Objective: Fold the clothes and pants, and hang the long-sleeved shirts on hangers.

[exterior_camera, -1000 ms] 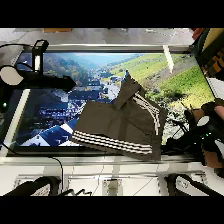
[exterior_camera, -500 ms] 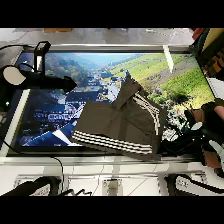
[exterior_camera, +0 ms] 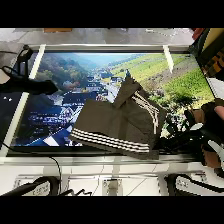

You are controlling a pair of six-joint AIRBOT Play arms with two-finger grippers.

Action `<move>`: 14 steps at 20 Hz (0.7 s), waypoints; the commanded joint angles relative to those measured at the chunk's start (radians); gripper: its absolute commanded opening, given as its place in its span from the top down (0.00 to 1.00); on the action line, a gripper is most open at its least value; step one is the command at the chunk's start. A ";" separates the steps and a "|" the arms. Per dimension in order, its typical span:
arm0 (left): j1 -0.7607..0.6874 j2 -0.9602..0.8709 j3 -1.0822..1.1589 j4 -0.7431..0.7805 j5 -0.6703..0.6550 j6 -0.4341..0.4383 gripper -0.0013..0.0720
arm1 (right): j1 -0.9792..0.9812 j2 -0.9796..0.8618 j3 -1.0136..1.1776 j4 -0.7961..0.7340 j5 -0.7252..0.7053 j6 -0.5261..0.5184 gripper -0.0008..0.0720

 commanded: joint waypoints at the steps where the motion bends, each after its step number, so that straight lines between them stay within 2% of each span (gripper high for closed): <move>1: 0.121 -0.056 -0.054 -0.081 -0.076 0.027 0.42 | 0.032 -0.001 -0.050 0.006 -0.012 -0.024 0.48; 3: 0.168 -0.081 -0.129 -0.197 -0.093 0.105 0.42 | 0.039 -0.001 -0.047 0.054 -0.015 -0.056 0.48; 5: 0.196 -0.105 -0.207 -0.273 -0.108 0.179 0.42 | 0.039 -0.001 -0.039 0.164 0.012 -0.120 0.56; 8: 0.197 -0.139 -0.321 -0.277 -0.109 0.252 0.40 | 0.039 -0.001 -0.038 0.278 0.032 -0.167 0.55; 9: 0.191 -0.152 -0.357 -0.277 -0.109 0.270 0.38 | 0.039 -0.001 -0.038 0.281 0.026 -0.167 0.52; 10: 0.182 -0.167 -0.397 -0.277 -0.108 0.271 0.26 | 0.039 -0.001 -0.038 0.282 0.027 -0.167 0.52; 11: 0.175 -0.181 -0.431 -0.278 -0.108 0.280 0.21 | 0.039 -0.001 -0.038 0.283 0.026 -0.169 0.53; 12: 0.166 -0.196 -0.463 -0.280 -0.105 0.296 0.21 | 0.039 0.000 -0.038 0.283 0.026 -0.176 0.63; 13: 0.154 -0.209 -0.490 -0.280 -0.090 0.300 0.21 | 0.039 0.000 -0.038 0.286 0.026 -0.190 0.78; 14: 0.143 -0.218 -0.510 -0.285 -0.071 0.300 0.21 | 0.039 0.000 -0.037 0.287 0.022 -0.193 0.82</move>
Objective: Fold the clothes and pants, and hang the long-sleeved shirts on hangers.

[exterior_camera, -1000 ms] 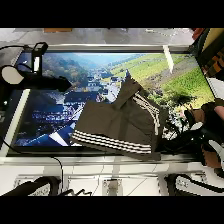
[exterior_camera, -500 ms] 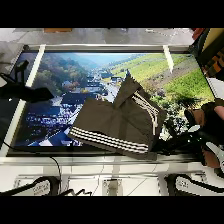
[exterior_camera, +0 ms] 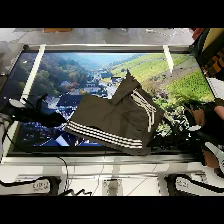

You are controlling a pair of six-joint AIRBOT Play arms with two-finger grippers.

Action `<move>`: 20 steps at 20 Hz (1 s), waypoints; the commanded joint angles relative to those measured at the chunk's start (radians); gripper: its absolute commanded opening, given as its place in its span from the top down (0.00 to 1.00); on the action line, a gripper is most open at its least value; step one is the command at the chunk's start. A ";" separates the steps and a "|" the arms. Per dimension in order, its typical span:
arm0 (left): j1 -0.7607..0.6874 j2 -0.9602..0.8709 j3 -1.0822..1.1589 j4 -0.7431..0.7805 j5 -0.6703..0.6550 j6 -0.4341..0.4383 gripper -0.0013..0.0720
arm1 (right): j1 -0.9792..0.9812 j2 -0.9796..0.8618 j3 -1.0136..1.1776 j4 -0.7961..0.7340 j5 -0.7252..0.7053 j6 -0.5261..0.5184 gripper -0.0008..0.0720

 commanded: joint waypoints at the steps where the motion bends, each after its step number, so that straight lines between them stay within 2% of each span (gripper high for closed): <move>1: -0.033 -0.042 -0.097 -0.027 0.046 0.037 0.21 | 0.001 0.003 0.001 0.031 -0.006 -0.033 0.94; 7: -0.108 -0.056 -0.106 -0.042 0.188 0.040 0.23 | 0.002 0.072 0.001 0.031 -0.056 -0.038 0.95; 9: -0.106 -0.053 -0.104 -0.042 0.171 0.049 0.23 | 0.002 0.084 0.001 0.031 -0.058 -0.037 0.95; 10: -0.095 -0.051 -0.097 -0.042 0.143 0.082 0.23 | 0.002 0.085 0.001 0.030 -0.060 -0.037 0.95; 13: -0.042 -0.043 -0.054 -0.042 0.105 0.088 0.23 | 0.002 0.085 0.001 0.029 -0.071 -0.037 0.95; 20: 0.061 -0.048 0.002 -0.023 0.132 0.089 0.23 | 0.002 0.085 0.001 0.030 -0.072 -0.013 0.95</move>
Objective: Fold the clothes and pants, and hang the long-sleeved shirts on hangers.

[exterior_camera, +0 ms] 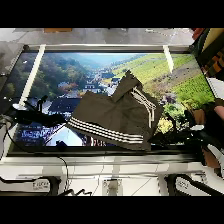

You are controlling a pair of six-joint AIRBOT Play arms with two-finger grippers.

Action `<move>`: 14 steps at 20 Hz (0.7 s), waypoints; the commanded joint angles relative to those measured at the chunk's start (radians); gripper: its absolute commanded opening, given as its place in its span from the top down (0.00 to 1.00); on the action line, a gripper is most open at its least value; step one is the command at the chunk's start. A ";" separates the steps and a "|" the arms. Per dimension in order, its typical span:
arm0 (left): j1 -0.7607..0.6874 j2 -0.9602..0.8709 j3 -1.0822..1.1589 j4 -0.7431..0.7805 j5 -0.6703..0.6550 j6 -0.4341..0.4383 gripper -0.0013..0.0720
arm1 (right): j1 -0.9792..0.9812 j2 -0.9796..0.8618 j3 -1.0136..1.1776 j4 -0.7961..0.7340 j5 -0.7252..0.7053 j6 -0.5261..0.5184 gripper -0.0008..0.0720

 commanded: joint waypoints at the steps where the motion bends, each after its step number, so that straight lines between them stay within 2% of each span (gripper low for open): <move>1: 0.022 -0.012 0.013 0.009 0.016 0.004 0.23 | 0.001 0.001 0.001 0.000 -0.002 0.021 0.95; 6: -0.035 -0.075 0.012 0.008 0.029 0.003 0.23 | 0.001 0.001 0.001 0.000 -0.004 0.021 0.95; 7: -0.055 -0.083 0.012 0.008 0.029 0.004 0.26 | 0.001 0.001 0.001 0.000 -0.003 0.021 0.95; 9: -0.097 -0.085 0.012 0.008 0.030 0.028 0.27 | 0.001 0.007 0.001 0.001 -0.003 0.021 0.95; 11: -0.133 -0.086 0.012 0.010 0.050 0.035 0.56 | 0.001 0.015 0.001 0.001 -0.003 0.021 0.96; 12: -0.145 -0.086 0.012 0.010 0.066 0.033 0.66 | 0.001 0.024 0.001 0.001 -0.003 0.021 0.95; 13: -0.154 -0.086 0.013 0.008 0.071 0.033 0.69 | 0.001 0.034 0.001 0.001 -0.002 0.021 0.96; 14: -0.163 -0.085 0.013 0.008 0.064 0.033 0.79 | 0.002 0.051 0.001 0.002 -0.002 0.021 0.96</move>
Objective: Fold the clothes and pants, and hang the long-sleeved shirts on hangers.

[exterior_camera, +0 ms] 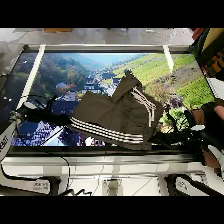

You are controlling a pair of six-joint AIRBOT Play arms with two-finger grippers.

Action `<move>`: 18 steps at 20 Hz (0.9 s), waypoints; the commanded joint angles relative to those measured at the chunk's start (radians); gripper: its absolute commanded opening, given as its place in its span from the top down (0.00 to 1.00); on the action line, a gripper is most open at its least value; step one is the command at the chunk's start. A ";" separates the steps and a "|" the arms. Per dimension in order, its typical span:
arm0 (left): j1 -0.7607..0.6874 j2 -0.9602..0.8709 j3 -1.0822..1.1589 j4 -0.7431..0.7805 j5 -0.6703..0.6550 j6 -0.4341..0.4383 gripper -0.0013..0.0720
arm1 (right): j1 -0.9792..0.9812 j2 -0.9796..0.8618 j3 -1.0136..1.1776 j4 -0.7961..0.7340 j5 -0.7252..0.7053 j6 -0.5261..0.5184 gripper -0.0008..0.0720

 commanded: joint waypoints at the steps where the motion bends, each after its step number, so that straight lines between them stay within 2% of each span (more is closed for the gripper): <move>1: -0.040 -0.002 0.003 0.000 -0.006 0.007 0.96 | 0.008 0.043 0.002 0.001 -0.001 0.000 0.96; 4: -0.046 0.017 0.043 -0.004 -0.072 0.008 0.96 | 0.089 0.129 0.004 0.002 -0.043 0.001 0.96; 6: -0.045 0.074 0.092 -0.029 -0.075 0.008 0.96 | 0.166 0.196 0.041 0.002 -0.087 0.038 0.96; 12: -0.001 0.381 0.316 -0.101 -0.032 0.007 0.96 | 0.269 0.348 0.399 -0.006 -0.224 0.202 0.96; 14: 0.036 0.516 0.364 -0.135 0.048 0.007 0.96 | 0.269 0.371 0.554 -0.006 -0.225 0.237 0.96; 16: 0.081 0.666 0.374 -0.157 0.179 0.007 0.96 | 0.269 0.390 0.699 -0.003 -0.206 0.288 0.96; 18: 0.119 0.816 0.374 -0.156 0.323 0.007 0.96 | 0.269 0.410 0.816 0.032 -0.162 0.291 0.96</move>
